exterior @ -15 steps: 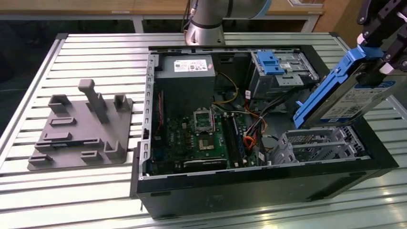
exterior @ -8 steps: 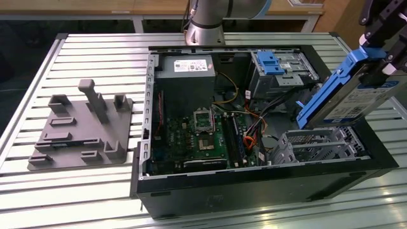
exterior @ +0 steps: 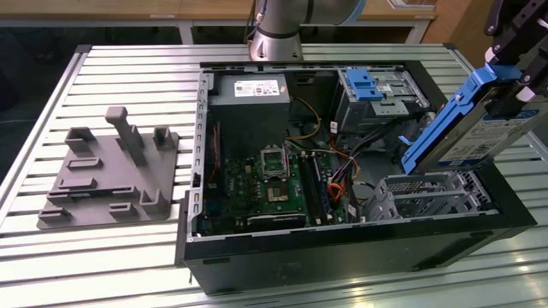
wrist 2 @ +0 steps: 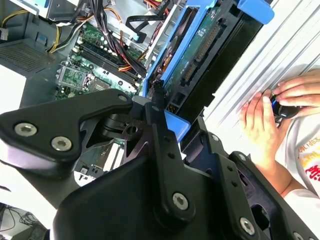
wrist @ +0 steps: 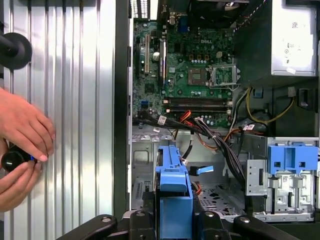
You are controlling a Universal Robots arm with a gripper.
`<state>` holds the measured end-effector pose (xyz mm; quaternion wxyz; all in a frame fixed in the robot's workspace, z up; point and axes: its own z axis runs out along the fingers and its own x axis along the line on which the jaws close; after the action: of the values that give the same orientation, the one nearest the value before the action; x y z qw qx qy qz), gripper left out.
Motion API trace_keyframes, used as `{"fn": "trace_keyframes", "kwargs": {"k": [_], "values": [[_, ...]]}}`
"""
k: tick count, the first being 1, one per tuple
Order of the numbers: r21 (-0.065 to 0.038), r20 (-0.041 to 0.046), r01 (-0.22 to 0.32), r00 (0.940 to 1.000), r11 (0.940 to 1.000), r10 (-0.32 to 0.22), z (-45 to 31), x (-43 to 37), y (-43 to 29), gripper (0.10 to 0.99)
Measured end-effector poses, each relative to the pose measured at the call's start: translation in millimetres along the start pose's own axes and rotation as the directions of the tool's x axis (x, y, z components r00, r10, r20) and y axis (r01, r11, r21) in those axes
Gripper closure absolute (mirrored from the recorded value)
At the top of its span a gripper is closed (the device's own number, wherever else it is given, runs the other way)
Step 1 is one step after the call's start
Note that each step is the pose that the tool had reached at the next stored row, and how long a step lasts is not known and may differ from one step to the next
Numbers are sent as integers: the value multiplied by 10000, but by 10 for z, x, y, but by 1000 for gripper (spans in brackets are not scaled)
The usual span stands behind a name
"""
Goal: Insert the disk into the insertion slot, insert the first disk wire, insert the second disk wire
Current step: 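Insert the disk into the insertion slot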
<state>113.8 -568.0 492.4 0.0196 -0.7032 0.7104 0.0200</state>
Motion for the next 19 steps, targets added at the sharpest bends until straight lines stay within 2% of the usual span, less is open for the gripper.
{"fn": "trace_keyframes", "kwargs": {"k": [7, 19], "values": [[0, 0, 1, 10000, 10000, -1, 7, -14, 0, 722], [1, -49, 0, 10000, 10000, 0, 78, -30, 0, 722]]}}
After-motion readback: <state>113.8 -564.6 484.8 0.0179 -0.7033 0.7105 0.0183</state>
